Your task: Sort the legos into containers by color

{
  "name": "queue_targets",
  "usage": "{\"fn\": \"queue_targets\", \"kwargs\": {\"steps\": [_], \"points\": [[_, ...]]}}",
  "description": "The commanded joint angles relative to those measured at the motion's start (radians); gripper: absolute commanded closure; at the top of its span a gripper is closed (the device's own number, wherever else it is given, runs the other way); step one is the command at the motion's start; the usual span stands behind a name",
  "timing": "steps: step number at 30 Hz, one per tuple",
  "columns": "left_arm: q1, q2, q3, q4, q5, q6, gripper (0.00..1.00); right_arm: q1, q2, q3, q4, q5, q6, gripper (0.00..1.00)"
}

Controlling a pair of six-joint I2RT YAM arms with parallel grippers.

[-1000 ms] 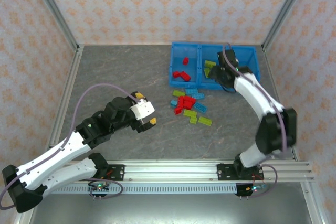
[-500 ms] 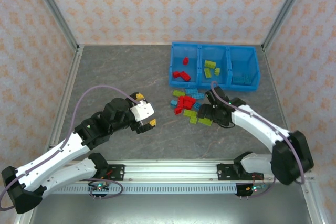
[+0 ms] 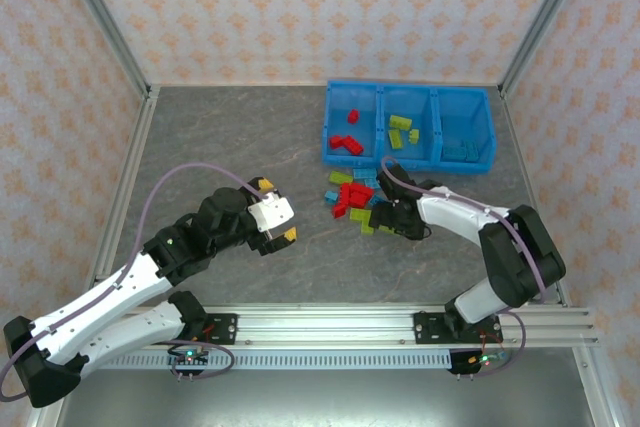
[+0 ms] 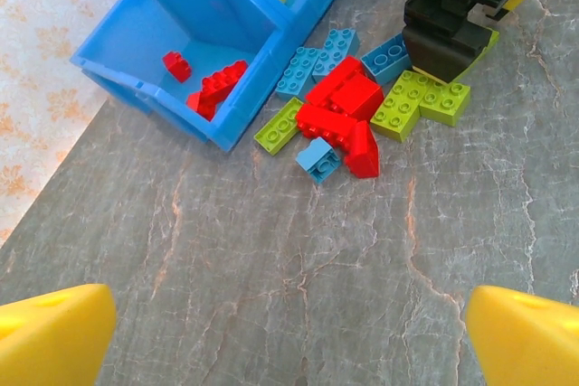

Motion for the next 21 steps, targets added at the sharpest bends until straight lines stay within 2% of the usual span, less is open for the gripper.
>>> {"fn": "queue_targets", "kwargs": {"steps": [1, 3, 9, 12, 14, 17, 21], "points": [[0.006, -0.001, -0.004, -0.001, -0.011, 0.014, 0.0, 0.005, 0.054, -0.03, 0.016, 0.025, 0.031, 0.15], [0.005, -0.001, -0.004, -0.001, -0.01, 0.015, 0.0, 0.005, 0.048, -0.042, 0.038, 0.006, 0.042, 0.16], [0.005, -0.004, -0.006, -0.003, -0.011, 0.015, 0.0, 0.005, 0.063, -0.056, 0.042, 0.028, 0.047, 0.35], [0.005, -0.005, -0.006, -0.004, -0.015, 0.015, 0.0, 0.006, 0.076, -0.049, -0.014, 0.093, 0.046, 0.43], [0.006, -0.005, -0.006, -0.003, -0.014, 0.014, 0.0, 0.018, 0.068, -0.042, -0.064, 0.151, 0.04, 0.45], [0.005, -0.001, -0.006, 0.0, -0.01, 0.013, 0.0, 0.021, -0.004, -0.06, -0.087, 0.168, 0.046, 0.48], [0.005, 0.003, -0.004, -0.002, -0.009, 0.013, 0.0, 0.021, -0.196, -0.062, -0.1, 0.141, 0.087, 0.48]]}}
